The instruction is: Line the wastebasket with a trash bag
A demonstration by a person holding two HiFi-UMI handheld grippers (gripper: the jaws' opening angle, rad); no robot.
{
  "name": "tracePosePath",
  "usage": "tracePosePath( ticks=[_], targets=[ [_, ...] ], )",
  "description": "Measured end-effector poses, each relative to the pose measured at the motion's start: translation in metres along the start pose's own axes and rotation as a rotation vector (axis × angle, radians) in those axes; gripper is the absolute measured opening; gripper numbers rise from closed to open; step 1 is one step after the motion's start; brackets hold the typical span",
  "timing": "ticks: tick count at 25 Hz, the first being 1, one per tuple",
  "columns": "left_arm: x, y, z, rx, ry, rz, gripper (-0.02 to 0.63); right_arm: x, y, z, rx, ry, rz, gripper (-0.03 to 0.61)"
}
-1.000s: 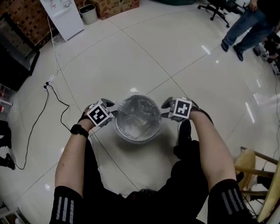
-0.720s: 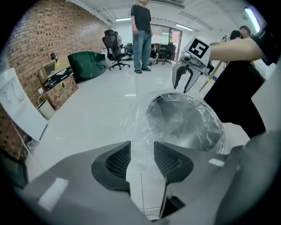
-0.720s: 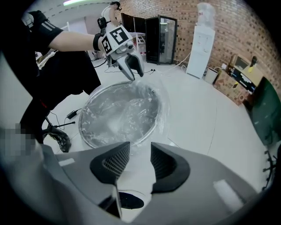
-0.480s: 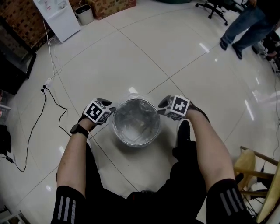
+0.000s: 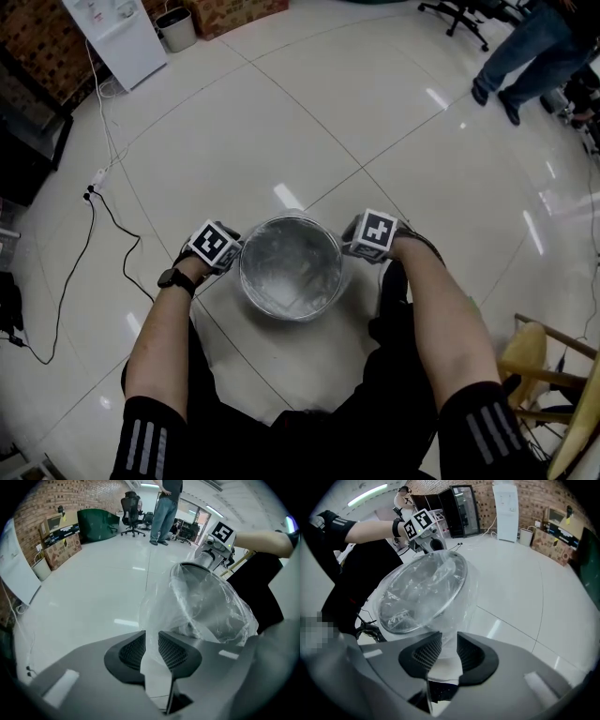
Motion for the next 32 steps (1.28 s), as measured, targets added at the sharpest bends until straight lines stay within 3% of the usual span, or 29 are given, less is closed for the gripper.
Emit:
tracePosePath(
  ticks=[5, 13, 18, 21, 24, 28, 32],
  targets=[
    [0.003, -0.007, -0.011, 0.031, 0.034, -0.015, 0.083, 0.0, -0.004, 0.0, 0.047, 0.015, -0.001, 0.114],
    [0.005, 0.032, -0.002, -0.033, 0.044, -0.013, 0.092, 0.009, 0.034, 0.009, -0.051, 0.066, -0.019, 0.114],
    [-0.011, 0.059, -0.007, -0.047, 0.047, -0.088, 0.092, 0.014, 0.056, 0.019, -0.113, 0.093, -0.081, 0.116],
    [-0.031, 0.074, -0.008, -0.02, -0.105, -0.117, 0.126, 0.026, 0.066, 0.03, -0.149, 0.124, -0.077, 0.163],
    [-0.049, 0.076, -0.022, 0.044, -0.279, -0.115, 0.186, 0.047, 0.069, 0.031, -0.115, 0.203, -0.048, 0.227],
    [-0.061, 0.07, -0.039, 0.069, -0.39, -0.095, 0.287, 0.074, 0.054, 0.018, 0.006, 0.273, 0.001, 0.292],
    [-0.07, 0.061, -0.039, 0.066, -0.457, -0.093, 0.336, 0.085, 0.031, 0.0, 0.041, 0.244, 0.053, 0.345]
  ],
)
Point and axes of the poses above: the fingertips, and each gripper's own axes: y backward along the fingers, x to its left, z out of its top, the point moved 6 cm from there along y, backward along the fingers, and after that the axes turned 10 degrees about -x, right-handed, at the moved point
